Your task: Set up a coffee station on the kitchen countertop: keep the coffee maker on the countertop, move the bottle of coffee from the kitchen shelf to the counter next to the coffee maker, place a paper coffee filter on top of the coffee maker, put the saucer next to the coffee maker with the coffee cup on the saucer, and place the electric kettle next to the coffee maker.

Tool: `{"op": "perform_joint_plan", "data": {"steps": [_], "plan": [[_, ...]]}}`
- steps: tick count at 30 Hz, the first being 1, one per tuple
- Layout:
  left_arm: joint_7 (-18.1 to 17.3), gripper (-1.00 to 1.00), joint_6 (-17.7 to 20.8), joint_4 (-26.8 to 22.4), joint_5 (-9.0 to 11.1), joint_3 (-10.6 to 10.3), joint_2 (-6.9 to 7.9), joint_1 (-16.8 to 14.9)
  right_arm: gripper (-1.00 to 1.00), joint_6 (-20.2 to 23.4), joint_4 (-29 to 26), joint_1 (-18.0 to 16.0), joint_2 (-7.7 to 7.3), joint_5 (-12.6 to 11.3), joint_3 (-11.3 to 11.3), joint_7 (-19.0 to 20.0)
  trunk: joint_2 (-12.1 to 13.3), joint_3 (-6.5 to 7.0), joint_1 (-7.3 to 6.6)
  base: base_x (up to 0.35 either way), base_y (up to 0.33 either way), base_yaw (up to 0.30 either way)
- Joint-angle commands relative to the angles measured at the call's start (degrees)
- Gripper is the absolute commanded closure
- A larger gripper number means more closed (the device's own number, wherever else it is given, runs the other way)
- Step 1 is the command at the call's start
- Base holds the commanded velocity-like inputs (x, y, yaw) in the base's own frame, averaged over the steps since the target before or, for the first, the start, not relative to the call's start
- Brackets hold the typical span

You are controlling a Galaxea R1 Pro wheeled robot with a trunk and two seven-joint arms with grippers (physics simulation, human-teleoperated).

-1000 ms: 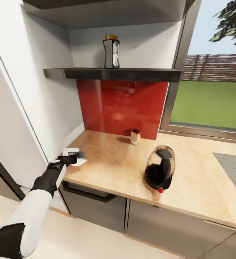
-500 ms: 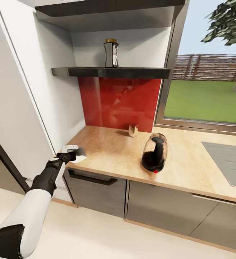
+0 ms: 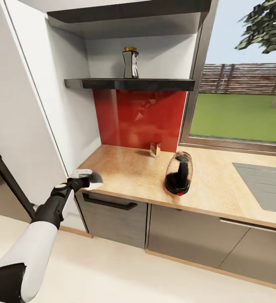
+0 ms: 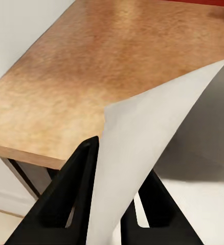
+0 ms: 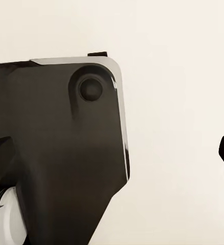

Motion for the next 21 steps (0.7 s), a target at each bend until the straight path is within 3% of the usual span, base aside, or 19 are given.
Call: {"op": "perform_joint_plan", "data": {"steps": [1,6,7,10,21], "plan": [[-2.0,1.00,0.1,-0.1,-0.8,0.3,0.29,0.3,-1.00,-0.2,0.0,0.0,0.01,-0.4,-0.1,0.1,-0.1,-0.12,0.03,-0.003,0.000,0.000],[-11.8,1.00,-0.5,-0.9,-0.8,0.3,2.67,3.5,-1.00,-0.2,0.1,0.0,0.01,-0.4,-0.1,0.1,-0.1,-0.12,0.03,-0.001,0.000,0.000],[-15.2,1.00,-0.6,-1.4,-0.9,0.3,3.26,4.5,-1.00,-0.3,0.1,0.0,0.01,-0.4,-0.1,0.1,-0.1,-0.12,0.03,0.000,0.000,-0.044],[-20.3,1.00,-1.5,-2.6,-0.9,0.3,3.75,6.6,-1.00,-0.3,0.1,0.0,0.01,-0.4,-0.1,0.1,-0.1,-0.12,0.03,0.000,0.000,-0.163],[-29.6,1.00,-10.3,-4.0,-0.8,0.3,3.84,14.7,-1.00,-0.4,0.1,0.0,0.03,-0.4,-0.1,0.1,-0.1,-0.12,0.03,0.000,0.000,-0.264]]}}
